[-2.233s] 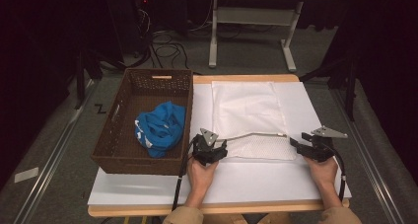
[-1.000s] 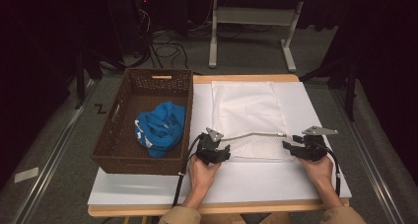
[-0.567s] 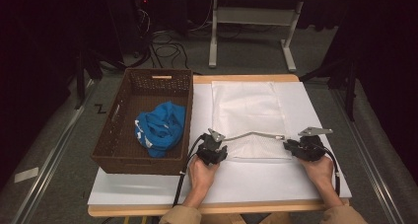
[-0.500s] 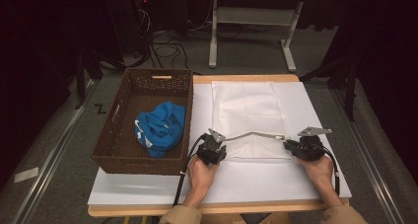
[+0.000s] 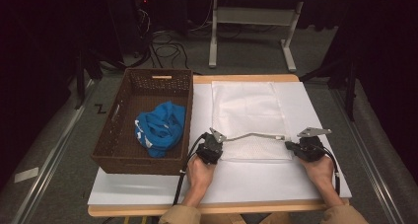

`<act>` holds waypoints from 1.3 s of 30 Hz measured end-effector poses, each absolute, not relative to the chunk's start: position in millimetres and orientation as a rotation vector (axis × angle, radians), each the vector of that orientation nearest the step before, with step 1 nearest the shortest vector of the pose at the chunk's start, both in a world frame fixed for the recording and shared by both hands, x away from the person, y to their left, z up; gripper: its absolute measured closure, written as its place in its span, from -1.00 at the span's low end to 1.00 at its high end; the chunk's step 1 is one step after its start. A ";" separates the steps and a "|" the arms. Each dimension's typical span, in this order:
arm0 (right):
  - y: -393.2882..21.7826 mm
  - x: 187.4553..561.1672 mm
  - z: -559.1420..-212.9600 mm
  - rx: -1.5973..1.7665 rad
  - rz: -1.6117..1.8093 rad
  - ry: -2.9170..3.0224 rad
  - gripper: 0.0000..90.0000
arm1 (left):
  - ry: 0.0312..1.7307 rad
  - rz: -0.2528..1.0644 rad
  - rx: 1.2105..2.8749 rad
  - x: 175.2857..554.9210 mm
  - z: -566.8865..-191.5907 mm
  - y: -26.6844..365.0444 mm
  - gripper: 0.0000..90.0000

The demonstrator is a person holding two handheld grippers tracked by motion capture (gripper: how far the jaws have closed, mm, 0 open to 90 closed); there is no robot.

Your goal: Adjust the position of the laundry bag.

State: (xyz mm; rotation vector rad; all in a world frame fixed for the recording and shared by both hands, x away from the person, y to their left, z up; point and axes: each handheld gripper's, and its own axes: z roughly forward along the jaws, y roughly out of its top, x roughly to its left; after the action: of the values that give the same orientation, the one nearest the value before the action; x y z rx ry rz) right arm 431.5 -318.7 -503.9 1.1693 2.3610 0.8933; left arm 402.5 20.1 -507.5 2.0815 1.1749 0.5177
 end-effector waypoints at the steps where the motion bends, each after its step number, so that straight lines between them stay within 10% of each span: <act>1: -318.7 431.5 -503.9 1.169 0.893 2.361 1.00 | 1.175 0.518 2.082 402.5 -507.5 20.1 1.00; 39: -316.6 395.2 -502.8 1.080 0.934 2.399 1.00 | 1.178 0.514 2.077 366.6 -509.0 34.9 1.00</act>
State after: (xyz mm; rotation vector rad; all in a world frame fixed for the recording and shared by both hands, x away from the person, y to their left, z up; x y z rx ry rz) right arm 395.2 -316.6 -502.8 1.0800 2.3990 0.9345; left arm 366.6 34.9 -509.0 2.0771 1.1780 0.5138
